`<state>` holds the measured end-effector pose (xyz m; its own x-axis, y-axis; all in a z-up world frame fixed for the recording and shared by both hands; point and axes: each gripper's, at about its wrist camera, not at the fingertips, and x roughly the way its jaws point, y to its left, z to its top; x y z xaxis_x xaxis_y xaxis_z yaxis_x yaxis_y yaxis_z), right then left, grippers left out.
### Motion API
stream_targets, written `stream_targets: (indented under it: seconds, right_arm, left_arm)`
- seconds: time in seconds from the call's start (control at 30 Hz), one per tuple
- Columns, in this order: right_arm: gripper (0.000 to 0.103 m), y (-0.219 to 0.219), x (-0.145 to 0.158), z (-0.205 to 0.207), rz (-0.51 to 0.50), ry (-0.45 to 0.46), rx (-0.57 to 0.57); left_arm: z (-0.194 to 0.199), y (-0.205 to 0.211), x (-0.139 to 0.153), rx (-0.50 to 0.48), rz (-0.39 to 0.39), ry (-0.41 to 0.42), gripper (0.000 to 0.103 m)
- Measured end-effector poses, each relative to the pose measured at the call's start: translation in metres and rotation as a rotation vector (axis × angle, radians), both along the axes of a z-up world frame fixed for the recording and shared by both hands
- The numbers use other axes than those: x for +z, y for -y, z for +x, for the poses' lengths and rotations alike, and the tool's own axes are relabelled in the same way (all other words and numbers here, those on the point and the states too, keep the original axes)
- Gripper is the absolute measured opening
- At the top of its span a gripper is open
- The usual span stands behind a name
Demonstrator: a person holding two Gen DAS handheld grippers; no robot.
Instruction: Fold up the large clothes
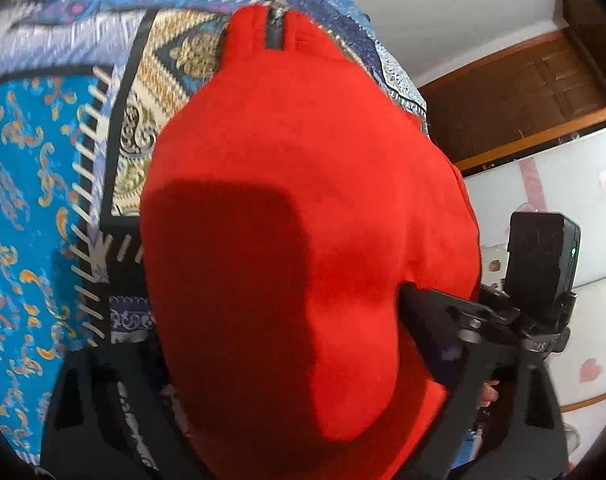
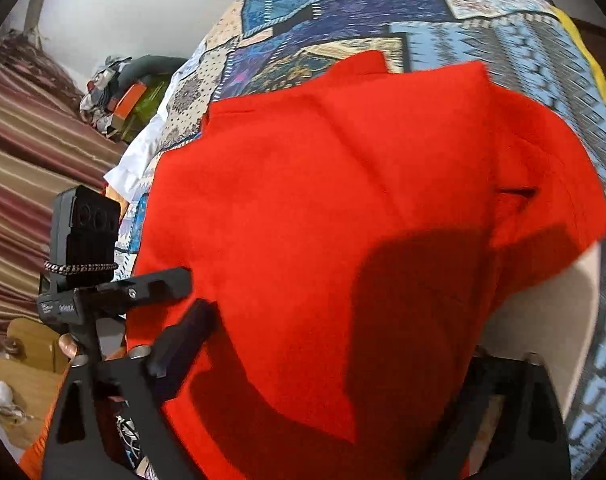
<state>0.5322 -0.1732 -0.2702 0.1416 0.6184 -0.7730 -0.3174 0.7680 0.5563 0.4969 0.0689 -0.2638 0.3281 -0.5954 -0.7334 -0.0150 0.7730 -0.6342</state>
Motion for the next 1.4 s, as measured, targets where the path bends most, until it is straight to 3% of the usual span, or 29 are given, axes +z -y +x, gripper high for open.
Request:
stream_targets:
  seconds: [0.03,0.17,0.23,0.33,0.5,0.63,0.83,1.07,1.23,1.4]
  right_arm:
    - [0.078,-0.003,0.000,0.000,-0.004,0.003,0.001]
    - [0.042,-0.007,0.004,0.000,0.062,-0.022,0.019]
    - [0.036,-0.011,0.013,-0.007,0.073,-0.004,0.039]
    - [0.032,-0.025,0.036,-0.021,0.026,0.069,0.067]
    - [0.030,-0.037,0.079,-0.039,0.052,0.114,0.078]
    - [0.030,-0.056,0.124,-0.059,0.066,0.202,0.103]
    - [0.030,-0.100,0.169,-0.083,0.093,0.265,0.147]
    - [0.030,-0.165,0.157,-0.104,0.072,0.225,0.208]
    - [0.030,-0.213,0.113,-0.104,0.029,0.140,0.243]
    - [0.029,-0.252,0.049,-0.092,-0.038,0.042,0.275]
  left_arm:
    - [-0.002,0.000,0.003,0.001,0.006,0.010,0.074]
    - [-0.015,0.003,0.021,-0.016,0.031,0.064,0.055]
    - [-0.025,0.012,0.040,-0.046,0.094,0.119,0.043]
    - [-0.039,0.019,0.071,-0.058,0.150,0.189,0.037]
    - [-0.068,0.002,0.123,-0.029,0.177,0.272,0.036]
    - [-0.096,-0.027,0.161,0.018,0.179,0.335,0.036]
    - [-0.131,-0.071,0.189,0.080,0.208,0.383,0.037]
    - [-0.159,-0.131,0.159,0.147,0.193,0.308,0.037]
    - [-0.164,-0.171,0.103,0.194,0.158,0.205,0.037]
    - [-0.164,-0.199,0.039,0.220,0.140,0.089,0.037]
